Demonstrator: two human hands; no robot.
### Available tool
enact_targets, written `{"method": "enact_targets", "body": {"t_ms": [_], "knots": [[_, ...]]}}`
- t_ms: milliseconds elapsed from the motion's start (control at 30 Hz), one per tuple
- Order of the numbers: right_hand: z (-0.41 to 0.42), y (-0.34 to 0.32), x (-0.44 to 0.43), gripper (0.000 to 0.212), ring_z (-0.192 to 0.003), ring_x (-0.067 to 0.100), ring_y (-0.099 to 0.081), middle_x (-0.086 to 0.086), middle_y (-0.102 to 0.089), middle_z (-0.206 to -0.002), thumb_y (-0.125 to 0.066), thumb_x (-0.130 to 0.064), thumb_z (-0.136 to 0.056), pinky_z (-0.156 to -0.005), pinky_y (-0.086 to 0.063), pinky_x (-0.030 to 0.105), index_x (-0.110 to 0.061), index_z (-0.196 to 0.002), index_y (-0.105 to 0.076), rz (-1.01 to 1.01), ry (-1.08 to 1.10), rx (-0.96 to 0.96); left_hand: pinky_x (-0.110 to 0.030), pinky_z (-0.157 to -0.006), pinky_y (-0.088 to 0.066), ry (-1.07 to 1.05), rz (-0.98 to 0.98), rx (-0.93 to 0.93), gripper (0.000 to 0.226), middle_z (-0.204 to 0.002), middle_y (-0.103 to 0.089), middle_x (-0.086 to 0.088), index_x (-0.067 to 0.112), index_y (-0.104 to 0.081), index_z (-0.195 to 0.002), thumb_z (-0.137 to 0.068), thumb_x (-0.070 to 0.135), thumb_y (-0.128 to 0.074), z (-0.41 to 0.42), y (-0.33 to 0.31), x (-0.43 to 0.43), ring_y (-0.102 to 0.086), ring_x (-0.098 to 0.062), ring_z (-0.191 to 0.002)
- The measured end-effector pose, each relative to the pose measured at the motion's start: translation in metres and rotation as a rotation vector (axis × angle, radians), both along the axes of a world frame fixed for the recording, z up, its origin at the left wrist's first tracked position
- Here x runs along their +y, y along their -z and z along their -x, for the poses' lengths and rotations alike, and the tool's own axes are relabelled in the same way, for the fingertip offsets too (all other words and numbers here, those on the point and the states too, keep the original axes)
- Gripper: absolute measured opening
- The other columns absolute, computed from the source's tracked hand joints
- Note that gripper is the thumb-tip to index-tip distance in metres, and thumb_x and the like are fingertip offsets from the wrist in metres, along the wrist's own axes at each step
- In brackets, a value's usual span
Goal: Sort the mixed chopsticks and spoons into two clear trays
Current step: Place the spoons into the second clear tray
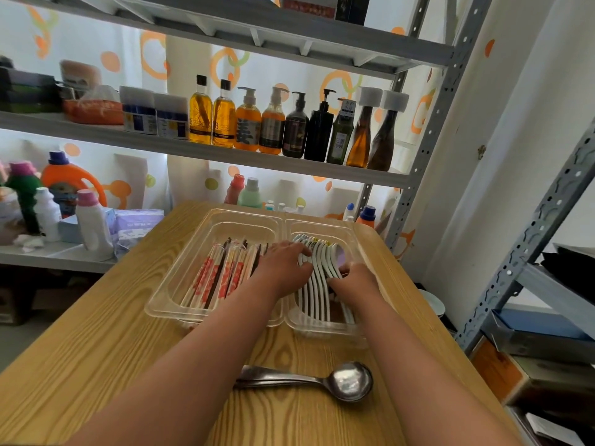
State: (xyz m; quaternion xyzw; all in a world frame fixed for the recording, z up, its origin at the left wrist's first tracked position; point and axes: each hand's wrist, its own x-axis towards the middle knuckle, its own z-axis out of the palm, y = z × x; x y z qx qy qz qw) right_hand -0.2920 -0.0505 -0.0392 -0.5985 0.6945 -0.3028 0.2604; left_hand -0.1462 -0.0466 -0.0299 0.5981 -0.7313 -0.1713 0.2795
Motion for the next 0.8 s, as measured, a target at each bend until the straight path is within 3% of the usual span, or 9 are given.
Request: {"method": "enact_targets", "body": {"t_ms": [267,467,567,667,733,800], "knots": [[0.001,0.000,-0.001,0.021,-0.083,0.019,-0.057,0.011,-0.067,-0.100,-0.055,-0.022,-0.092,-0.070,-0.039,0.025,-0.006,-0.100,-0.067,0.037,0.018,0.128,-0.037,-0.113,-0.021,0.016,0.061,-0.032,0.040,-0.148,-0.039,0.001,0.024,-0.050,-0.133,-0.093,0.026,-0.049,0.001,0.001,0.001,-0.028,-0.022,-0.139],[0.002,0.000,-0.001,0.027,-0.101,0.023,-0.060,0.012,-0.065,-0.110,-0.059,-0.013,-0.089,-0.078,-0.040,0.023,-0.005,-0.114,-0.062,0.114,0.058,0.116,-0.038,-0.114,-0.020,0.029,0.056,-0.087,0.041,-0.148,-0.039,0.001,0.026,-0.047,-0.135,-0.094,0.029,-0.048,0.002,0.002,-0.001,-0.027,-0.021,-0.140],[0.002,0.005,-0.005,0.038,-0.079,0.014,-0.056,0.007,-0.067,-0.096,-0.052,-0.003,-0.086,-0.068,-0.039,0.019,-0.009,-0.123,-0.060,0.169,0.048,0.187,-0.040,-0.114,-0.019,0.028,0.044,-0.111,0.041,-0.149,-0.038,0.002,0.027,-0.047,-0.135,-0.094,0.030,-0.048,0.002,0.005,-0.003,-0.025,-0.021,-0.140],[0.001,0.009,-0.010,0.031,-0.058,0.008,-0.045,0.002,-0.057,-0.070,-0.047,-0.002,-0.084,-0.051,-0.032,0.018,-0.012,-0.107,-0.065,0.178,0.056,0.264,-0.040,-0.114,-0.021,0.027,0.053,-0.139,0.039,-0.147,-0.041,0.002,0.027,-0.050,-0.133,-0.094,0.030,-0.048,0.003,0.005,-0.002,-0.029,-0.021,-0.139],[-0.003,0.008,-0.009,0.027,-0.055,0.009,-0.041,0.004,-0.053,-0.071,-0.045,-0.002,-0.086,-0.056,-0.035,0.022,-0.013,-0.101,-0.065,0.190,0.083,0.315,-0.038,-0.110,-0.028,0.003,0.101,-0.138,0.035,-0.141,-0.049,0.001,0.026,-0.055,-0.129,-0.094,0.029,-0.048,0.004,0.003,0.001,-0.038,-0.020,-0.133],[-0.008,0.003,-0.005,0.019,-0.064,0.012,-0.050,0.009,-0.058,-0.086,-0.048,-0.005,-0.090,-0.066,-0.042,0.025,-0.010,-0.099,-0.064,0.260,0.096,0.324,-0.036,-0.102,-0.036,-0.048,0.260,-0.135,0.030,-0.127,-0.061,0.000,0.023,-0.061,-0.121,-0.094,0.025,-0.049,0.007,-0.002,0.006,-0.052,-0.020,-0.119]]}}
